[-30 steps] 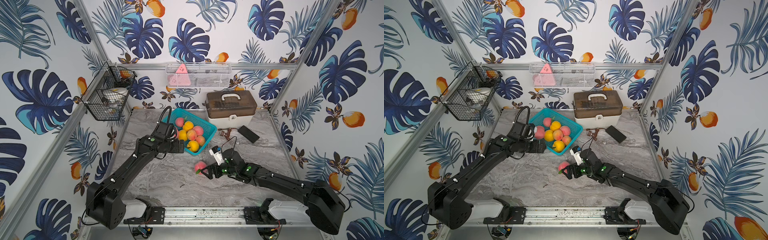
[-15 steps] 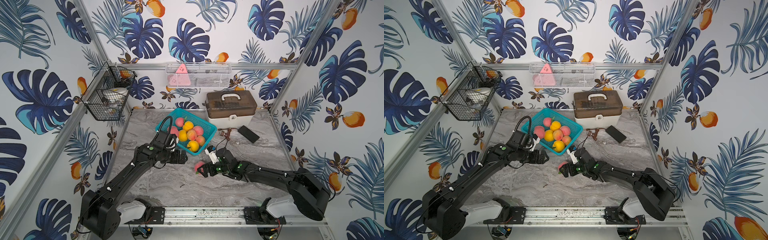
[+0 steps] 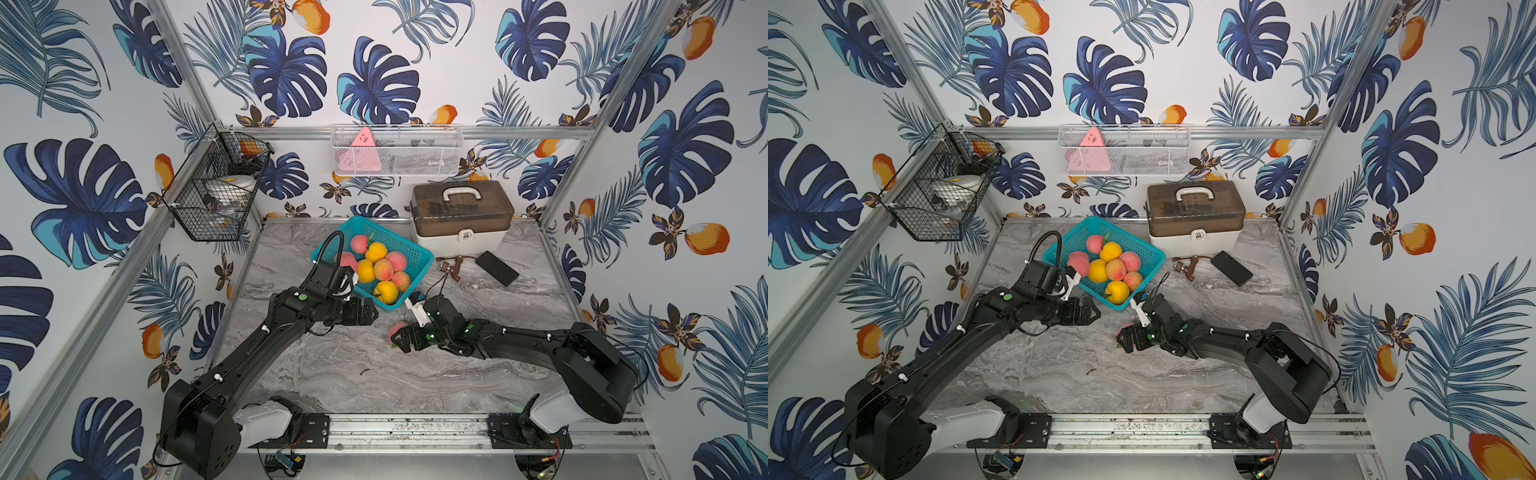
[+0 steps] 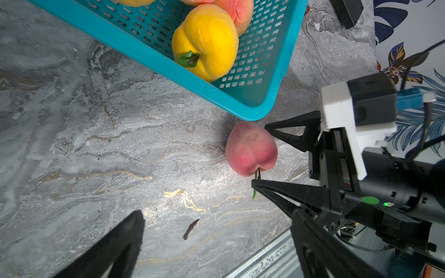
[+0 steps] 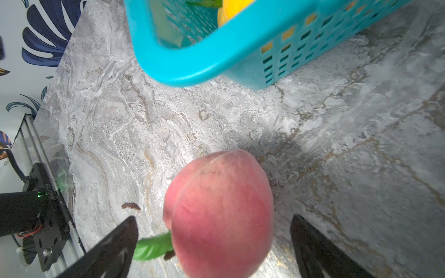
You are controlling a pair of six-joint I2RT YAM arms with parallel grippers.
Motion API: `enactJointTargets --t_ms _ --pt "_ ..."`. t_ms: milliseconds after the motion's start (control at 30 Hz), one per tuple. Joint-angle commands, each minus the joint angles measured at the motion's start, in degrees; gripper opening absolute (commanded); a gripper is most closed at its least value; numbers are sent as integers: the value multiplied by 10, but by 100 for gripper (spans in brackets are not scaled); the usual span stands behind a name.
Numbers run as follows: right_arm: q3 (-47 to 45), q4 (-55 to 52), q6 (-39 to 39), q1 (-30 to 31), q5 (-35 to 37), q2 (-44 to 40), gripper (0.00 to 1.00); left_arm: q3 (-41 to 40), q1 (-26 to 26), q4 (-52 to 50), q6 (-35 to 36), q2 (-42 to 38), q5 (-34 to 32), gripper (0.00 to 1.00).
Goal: Put the peaches into the basket
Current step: Pick up the peach from the center of the board.
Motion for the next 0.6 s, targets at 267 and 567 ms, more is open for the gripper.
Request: enactJointTargets --t_ms 267,567 --pt "9 30 -12 0 -9 27 84 11 0 9 -7 1 -3 97" --pt "-8 30 -13 0 -11 15 70 6 0 8 -6 -7 -3 97"
